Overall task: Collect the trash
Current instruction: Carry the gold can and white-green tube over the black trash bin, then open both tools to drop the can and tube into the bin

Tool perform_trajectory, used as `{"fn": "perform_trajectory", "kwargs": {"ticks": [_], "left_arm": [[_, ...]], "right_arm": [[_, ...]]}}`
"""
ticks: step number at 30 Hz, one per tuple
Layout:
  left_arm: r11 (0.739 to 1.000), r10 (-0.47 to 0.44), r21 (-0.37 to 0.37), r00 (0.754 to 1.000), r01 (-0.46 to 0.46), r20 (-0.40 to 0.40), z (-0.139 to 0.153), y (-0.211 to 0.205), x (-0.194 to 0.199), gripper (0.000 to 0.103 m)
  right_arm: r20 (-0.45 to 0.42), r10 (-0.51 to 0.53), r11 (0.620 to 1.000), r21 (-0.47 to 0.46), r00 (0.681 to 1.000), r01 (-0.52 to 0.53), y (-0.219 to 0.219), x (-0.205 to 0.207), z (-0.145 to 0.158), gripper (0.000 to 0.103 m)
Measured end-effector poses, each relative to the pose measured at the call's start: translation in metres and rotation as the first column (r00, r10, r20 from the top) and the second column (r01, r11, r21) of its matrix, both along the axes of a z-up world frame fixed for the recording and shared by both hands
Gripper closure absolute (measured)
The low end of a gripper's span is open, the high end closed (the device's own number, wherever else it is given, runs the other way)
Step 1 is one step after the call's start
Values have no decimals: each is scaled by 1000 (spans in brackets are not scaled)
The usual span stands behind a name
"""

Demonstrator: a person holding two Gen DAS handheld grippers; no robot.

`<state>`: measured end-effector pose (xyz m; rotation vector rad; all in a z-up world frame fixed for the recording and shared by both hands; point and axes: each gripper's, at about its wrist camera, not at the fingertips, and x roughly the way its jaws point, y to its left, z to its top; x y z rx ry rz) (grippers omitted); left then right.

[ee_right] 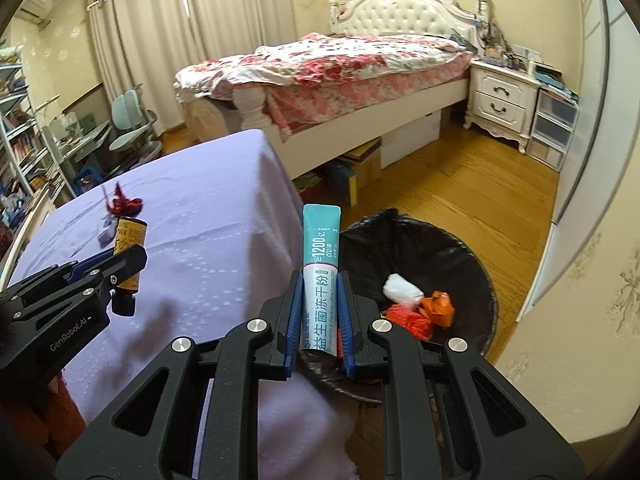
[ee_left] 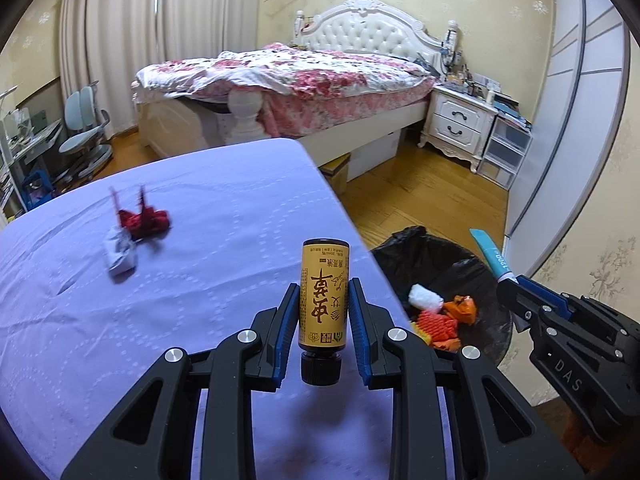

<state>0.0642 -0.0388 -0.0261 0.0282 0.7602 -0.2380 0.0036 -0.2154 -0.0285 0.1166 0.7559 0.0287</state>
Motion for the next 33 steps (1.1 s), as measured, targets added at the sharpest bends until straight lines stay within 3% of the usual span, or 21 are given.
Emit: {"fn": "perform_trajectory", "kwargs": {"ticks": [13, 33], "left_arm": [[997, -71, 33, 997, 71, -7, -11, -57, 27, 76], [991, -105, 78, 994, 108, -44, -25, -94, 40, 76]], "right_arm": [[-13, -94, 996, 0, 995, 94, -52, 14, -14, 86], [-37, -138, 990, 14, 990, 139, -76, 33, -30, 85]]}}
